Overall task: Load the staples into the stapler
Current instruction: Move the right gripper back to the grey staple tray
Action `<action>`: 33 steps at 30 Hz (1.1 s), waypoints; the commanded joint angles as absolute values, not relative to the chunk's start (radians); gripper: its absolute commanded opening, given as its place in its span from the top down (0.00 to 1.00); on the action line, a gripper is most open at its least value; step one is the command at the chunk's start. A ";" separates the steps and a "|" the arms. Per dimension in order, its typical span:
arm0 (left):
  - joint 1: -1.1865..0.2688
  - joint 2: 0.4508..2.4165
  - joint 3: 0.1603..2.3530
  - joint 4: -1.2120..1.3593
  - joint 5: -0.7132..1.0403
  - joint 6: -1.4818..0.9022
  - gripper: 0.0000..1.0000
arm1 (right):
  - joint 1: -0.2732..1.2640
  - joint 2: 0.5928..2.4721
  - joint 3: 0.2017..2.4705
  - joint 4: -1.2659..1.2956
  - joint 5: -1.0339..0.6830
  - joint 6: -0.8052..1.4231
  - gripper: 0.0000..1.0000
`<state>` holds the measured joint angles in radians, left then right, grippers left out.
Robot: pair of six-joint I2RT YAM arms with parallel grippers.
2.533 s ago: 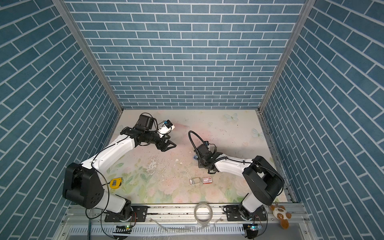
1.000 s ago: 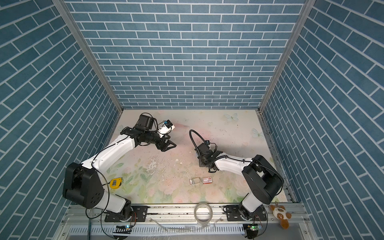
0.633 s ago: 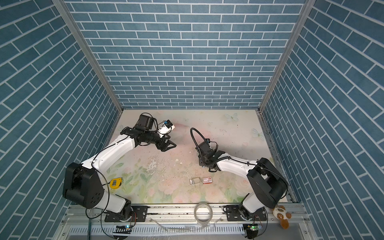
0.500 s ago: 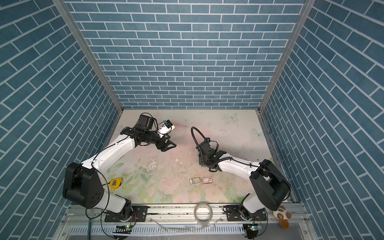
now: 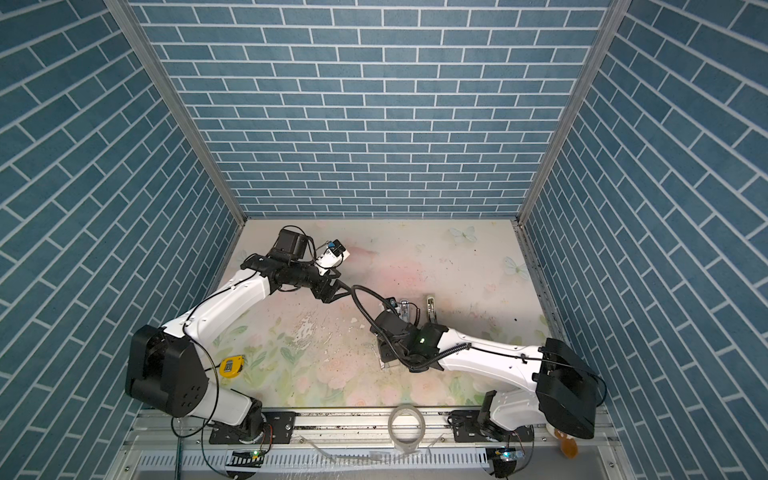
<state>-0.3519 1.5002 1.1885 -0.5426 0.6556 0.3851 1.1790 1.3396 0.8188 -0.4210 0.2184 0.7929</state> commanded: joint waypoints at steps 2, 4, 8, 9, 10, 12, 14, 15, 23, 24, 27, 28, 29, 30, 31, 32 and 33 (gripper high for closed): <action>-0.357 1.522 1.182 -0.547 0.669 0.381 0.16 | 1.220 1.389 0.805 -0.458 0.264 0.895 0.74; -0.357 1.528 1.184 -0.549 0.669 0.379 0.16 | 1.226 1.421 0.807 -0.466 0.277 0.907 0.75; -0.357 1.524 1.180 -0.549 0.664 0.384 0.17 | 1.236 1.444 0.800 -0.464 0.286 0.923 0.78; -0.356 1.524 1.178 -0.549 0.663 0.386 0.16 | 1.237 1.445 0.797 -0.463 0.285 0.925 0.78; -0.357 1.525 1.178 -0.547 0.663 0.385 0.16 | 1.239 1.444 0.793 -0.470 0.289 0.929 0.79; -0.357 1.530 1.180 -0.546 0.664 0.385 0.16 | 1.239 1.432 0.781 -0.467 0.292 0.933 0.79; -0.356 1.535 1.183 -0.547 0.666 0.382 0.16 | 1.239 1.424 0.763 -0.428 0.269 0.923 0.78; -0.357 1.537 1.183 -0.548 0.666 0.384 0.16 | 1.239 1.427 0.764 -0.426 0.265 0.922 0.78; -0.357 1.537 1.180 -0.546 0.666 0.384 0.16 | 1.241 1.475 0.775 -0.396 0.220 0.901 0.75; -0.357 1.534 1.180 -0.546 0.666 0.384 0.16 | 1.239 1.477 0.776 -0.392 0.217 0.899 0.75; -0.357 1.535 1.178 -0.546 0.664 0.384 0.16 | 1.240 1.493 0.783 -0.395 0.213 0.897 0.75; -0.357 1.535 1.178 -0.546 0.664 0.384 0.16 | 1.241 1.500 0.785 -0.394 0.211 0.896 0.75; -0.357 1.535 1.178 -0.544 0.664 0.384 0.16 | 1.240 1.504 0.788 -0.391 0.206 0.895 0.75; -0.357 1.535 1.177 -0.544 0.664 0.384 0.16 | 1.240 1.511 0.788 -0.387 0.203 0.894 0.75; -0.357 1.536 1.178 -0.545 0.665 0.385 0.16 | 1.241 1.516 0.790 -0.383 0.198 0.893 0.75; -0.357 1.537 1.178 -0.545 0.665 0.384 0.16 | 1.240 1.519 0.790 -0.379 0.194 0.893 0.75; -0.357 1.537 1.178 -0.545 0.666 0.384 0.16 | 1.241 1.521 0.790 -0.374 0.191 0.891 0.75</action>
<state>-0.3519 1.5280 1.1885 -0.5434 0.6559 0.3817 1.2335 1.5093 0.7742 -0.3798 0.2035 0.8856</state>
